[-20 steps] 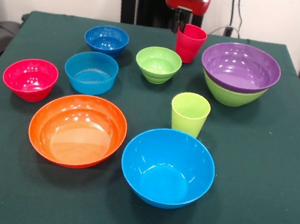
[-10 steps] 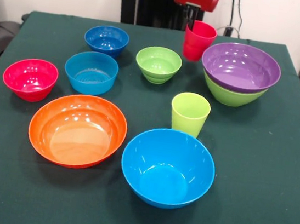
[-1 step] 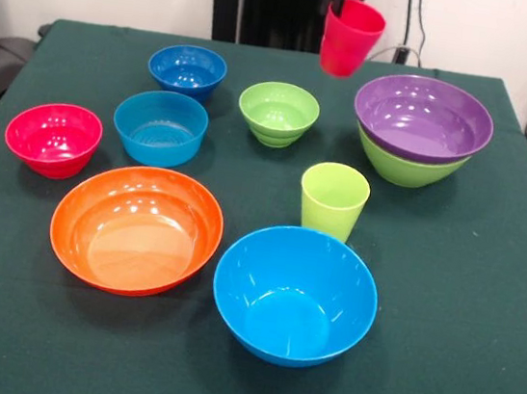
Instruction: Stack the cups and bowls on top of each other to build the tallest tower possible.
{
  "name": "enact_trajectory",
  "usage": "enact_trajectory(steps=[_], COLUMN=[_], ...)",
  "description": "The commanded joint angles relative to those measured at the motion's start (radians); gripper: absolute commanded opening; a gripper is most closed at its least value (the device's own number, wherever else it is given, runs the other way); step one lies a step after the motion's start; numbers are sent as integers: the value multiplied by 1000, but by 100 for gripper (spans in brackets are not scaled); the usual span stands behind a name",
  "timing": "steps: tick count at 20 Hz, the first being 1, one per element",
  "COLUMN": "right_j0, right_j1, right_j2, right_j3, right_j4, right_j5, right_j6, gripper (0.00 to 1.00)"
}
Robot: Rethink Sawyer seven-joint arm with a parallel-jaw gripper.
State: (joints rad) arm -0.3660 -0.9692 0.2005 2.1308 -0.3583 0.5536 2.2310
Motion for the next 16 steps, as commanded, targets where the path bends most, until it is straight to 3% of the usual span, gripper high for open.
enact_trajectory(steps=[1,8,16], right_j0=[-15,11,90], right_j1=[-98,-44,76], right_j2=[125,172,149], right_j3=[5,-49,-140], right_j4=[48,102,101], right_j5=[173,178,86], right_j6=[-164,-96,19], gripper=[0,0,0])
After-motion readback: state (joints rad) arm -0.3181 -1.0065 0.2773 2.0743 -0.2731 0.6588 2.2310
